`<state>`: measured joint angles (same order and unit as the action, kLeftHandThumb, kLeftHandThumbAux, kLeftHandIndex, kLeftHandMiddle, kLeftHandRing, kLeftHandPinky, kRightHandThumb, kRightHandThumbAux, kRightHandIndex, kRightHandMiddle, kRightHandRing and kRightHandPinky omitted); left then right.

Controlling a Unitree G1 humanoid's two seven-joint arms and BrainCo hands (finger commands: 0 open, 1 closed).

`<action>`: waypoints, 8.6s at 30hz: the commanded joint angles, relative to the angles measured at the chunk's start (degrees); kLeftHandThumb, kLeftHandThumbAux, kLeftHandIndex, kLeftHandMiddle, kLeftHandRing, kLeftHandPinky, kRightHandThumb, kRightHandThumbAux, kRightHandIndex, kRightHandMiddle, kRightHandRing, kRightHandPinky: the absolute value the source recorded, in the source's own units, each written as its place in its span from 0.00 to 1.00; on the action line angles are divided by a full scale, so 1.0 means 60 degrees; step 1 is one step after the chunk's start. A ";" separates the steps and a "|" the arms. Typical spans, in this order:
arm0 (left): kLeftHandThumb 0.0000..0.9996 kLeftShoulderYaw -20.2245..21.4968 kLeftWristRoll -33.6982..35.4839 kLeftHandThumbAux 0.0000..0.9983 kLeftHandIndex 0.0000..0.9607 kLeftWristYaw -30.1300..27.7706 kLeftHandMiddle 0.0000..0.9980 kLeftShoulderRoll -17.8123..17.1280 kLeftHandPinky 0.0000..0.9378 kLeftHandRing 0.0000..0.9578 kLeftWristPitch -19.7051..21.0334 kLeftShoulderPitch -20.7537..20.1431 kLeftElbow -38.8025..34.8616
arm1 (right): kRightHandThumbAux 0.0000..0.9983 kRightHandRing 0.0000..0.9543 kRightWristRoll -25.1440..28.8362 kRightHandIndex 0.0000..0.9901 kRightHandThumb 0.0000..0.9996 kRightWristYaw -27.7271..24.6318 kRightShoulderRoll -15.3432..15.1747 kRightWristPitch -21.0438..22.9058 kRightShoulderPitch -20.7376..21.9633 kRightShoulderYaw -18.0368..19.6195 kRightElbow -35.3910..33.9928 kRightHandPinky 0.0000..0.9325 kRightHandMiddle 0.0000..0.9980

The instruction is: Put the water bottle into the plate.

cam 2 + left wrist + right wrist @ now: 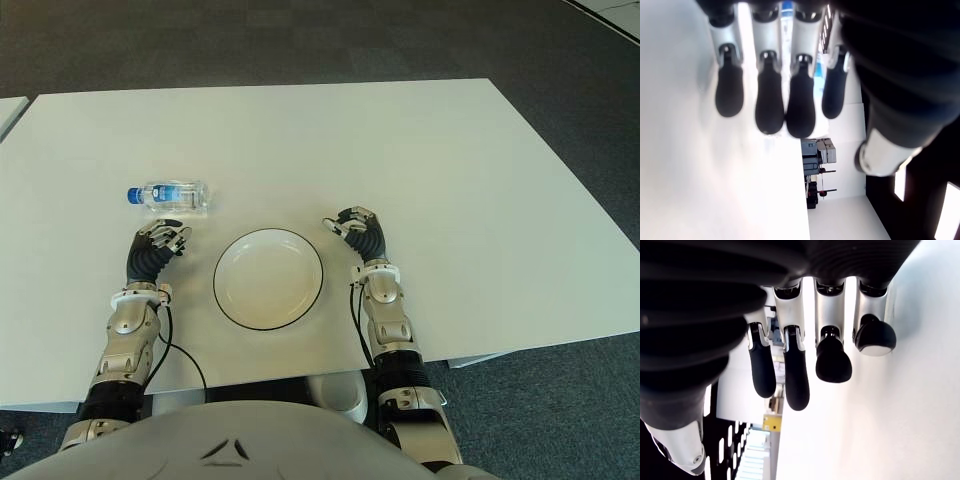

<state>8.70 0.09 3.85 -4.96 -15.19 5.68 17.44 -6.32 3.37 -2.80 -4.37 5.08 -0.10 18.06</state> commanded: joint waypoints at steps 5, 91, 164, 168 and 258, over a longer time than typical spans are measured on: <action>0.71 0.0019 -0.0058 0.71 0.45 0.0008 0.67 -0.0048 0.66 0.67 -0.0221 0.0095 -0.0085 | 0.69 0.91 0.0053 0.42 0.84 -0.0074 0.0009 0.0042 -0.0053 -0.0027 0.0036 0.93 0.60; 0.59 -0.5333 -0.7696 0.15 0.00 0.6399 0.00 -0.3180 0.00 0.00 0.1109 -0.6653 0.9217 | 0.69 0.91 0.0032 0.42 0.84 0.0032 0.0097 -0.0021 -0.0057 0.0007 0.0157 0.93 0.61; 0.81 -0.7005 -0.7233 0.40 0.36 0.3747 0.50 -0.2716 0.74 0.61 0.1959 -0.6659 0.9767 | 0.69 0.91 0.0131 0.42 0.85 0.0014 0.0092 0.0143 -0.0131 0.0059 -0.0074 0.93 0.61; 0.86 -0.6975 -0.7176 0.56 0.40 0.3872 0.51 -0.2681 0.74 0.66 0.2063 -0.6649 0.9765 | 0.69 0.91 0.0114 0.42 0.85 0.0036 0.0096 0.0116 -0.0115 0.0073 -0.0036 0.93 0.61; 0.85 -0.0712 -0.0946 0.67 0.41 -0.2270 0.53 -0.0854 0.85 0.91 -0.2379 -0.4529 0.1074 | 0.69 0.91 0.0408 0.42 0.84 0.0142 0.0285 -0.1298 -0.0024 0.0361 0.0728 0.92 0.60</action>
<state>6.65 -0.68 -13.84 -10.61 -28.40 -23.27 30.30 -4.39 4.69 -1.10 -11.77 5.16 2.30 22.05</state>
